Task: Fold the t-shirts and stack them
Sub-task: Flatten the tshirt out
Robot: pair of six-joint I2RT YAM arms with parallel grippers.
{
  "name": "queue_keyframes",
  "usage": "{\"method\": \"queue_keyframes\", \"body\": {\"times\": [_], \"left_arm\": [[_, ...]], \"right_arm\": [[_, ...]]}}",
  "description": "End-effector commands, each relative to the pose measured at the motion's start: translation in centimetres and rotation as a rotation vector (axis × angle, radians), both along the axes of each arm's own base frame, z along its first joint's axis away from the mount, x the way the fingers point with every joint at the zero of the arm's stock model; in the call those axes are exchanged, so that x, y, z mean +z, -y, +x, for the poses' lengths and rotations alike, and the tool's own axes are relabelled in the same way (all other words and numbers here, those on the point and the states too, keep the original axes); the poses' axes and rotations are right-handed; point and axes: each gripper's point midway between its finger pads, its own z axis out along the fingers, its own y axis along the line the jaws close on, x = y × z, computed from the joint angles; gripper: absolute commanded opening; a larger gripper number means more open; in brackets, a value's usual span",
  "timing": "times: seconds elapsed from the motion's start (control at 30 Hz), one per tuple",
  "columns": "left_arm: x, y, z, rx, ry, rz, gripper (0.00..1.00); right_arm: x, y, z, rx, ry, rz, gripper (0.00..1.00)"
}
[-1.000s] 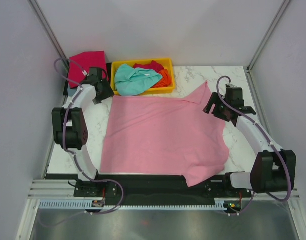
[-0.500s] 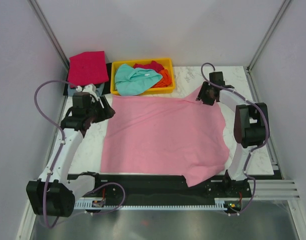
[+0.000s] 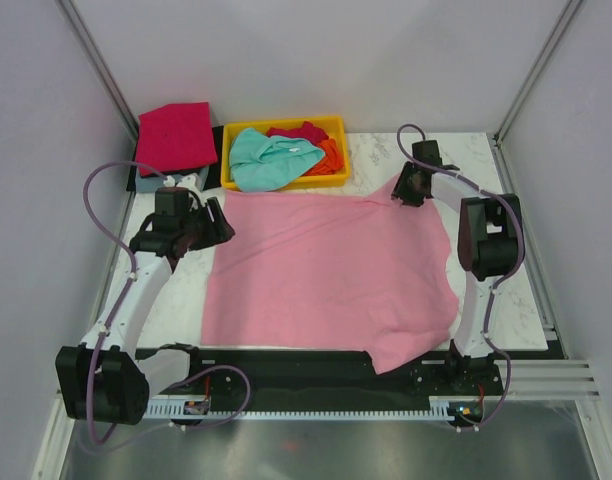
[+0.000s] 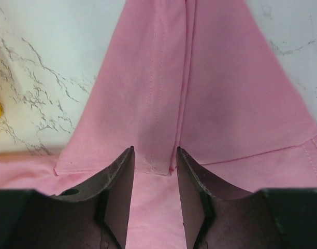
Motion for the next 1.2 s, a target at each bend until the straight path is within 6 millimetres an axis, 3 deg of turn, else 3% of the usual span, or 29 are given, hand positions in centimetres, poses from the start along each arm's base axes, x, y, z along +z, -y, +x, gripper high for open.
{"method": "queue_keyframes", "body": {"times": [0.0,0.17,0.33,0.47,0.57,0.6,0.63,0.67,0.7,0.73,0.77,0.8,0.83,0.87,0.9,0.93,1.07,1.1,1.17], "left_arm": [[1.8,0.4,0.7,-0.050,0.073,0.014,0.66],[1.7,0.4,0.6,-0.050,0.069,0.019,0.66],[1.6,0.4,0.6,-0.052,0.068,0.018,0.66],[1.7,0.5,0.6,-0.055,0.071,0.016,0.66],[1.7,0.6,0.6,-0.058,0.070,0.018,0.66],[1.7,0.6,0.7,-0.058,0.068,0.018,0.66],[1.7,0.6,0.7,-0.058,0.068,0.018,0.66],[1.8,0.5,0.7,-0.056,0.071,0.019,0.66],[1.7,0.6,0.7,-0.058,0.067,0.021,0.66],[1.8,0.5,0.6,-0.054,0.070,0.021,0.65],[2.0,0.5,0.7,-0.053,0.077,0.021,0.65],[2.1,0.5,0.6,-0.052,0.082,0.020,0.65],[2.1,0.5,0.6,-0.052,0.083,0.020,0.65],[2.1,0.5,0.6,-0.051,0.083,0.022,0.65],[2.0,0.5,0.5,-0.051,0.082,0.022,0.65],[2.2,0.4,0.6,-0.050,0.085,0.022,0.65],[2.2,0.4,0.6,-0.049,0.086,0.021,0.65],[2.2,0.5,0.6,-0.050,0.084,0.018,0.65],[1.9,0.6,0.6,-0.056,0.075,0.017,0.65]], "right_arm": [[0.9,-0.3,1.6,-0.009,0.038,-0.005,0.44],[0.7,-0.5,1.5,-0.007,0.034,-0.006,0.33],[0.2,-0.6,1.0,0.004,0.019,-0.009,0.01],[0.8,-0.8,1.1,-0.001,0.031,0.002,0.00],[2.8,-1.9,3.0,0.011,0.082,0.050,0.00],[4.9,-2.4,4.8,0.015,0.132,0.063,0.00],[4.2,-3.1,5.6,0.024,0.123,0.063,0.00],[4.7,-3.7,6.6,0.040,0.137,0.075,0.00],[7.7,-4.4,8.9,0.054,0.207,0.090,0.00],[6.4,-5.2,9.9,0.073,0.200,0.100,0.00],[6.9,-6.4,10.9,0.113,0.226,0.133,0.00],[9.7,-7.2,13.0,0.127,0.310,0.153,0.05],[7.5,-8.0,13.8,0.145,0.289,0.170,0.07],[7.9,-9.0,14.6,0.172,0.316,0.214,0.12],[9.5,-9.6,15.7,0.193,0.369,0.241,0.43],[7.8,-10.0,16.2,0.202,0.355,0.254,0.55],[9.4,-11.3,17.2,0.264,0.458,0.308,0.61],[9.6,-11.5,16.8,0.287,0.463,0.313,0.69],[10.0,-11.3,16.5,0.301,0.482,0.292,0.74]]}}
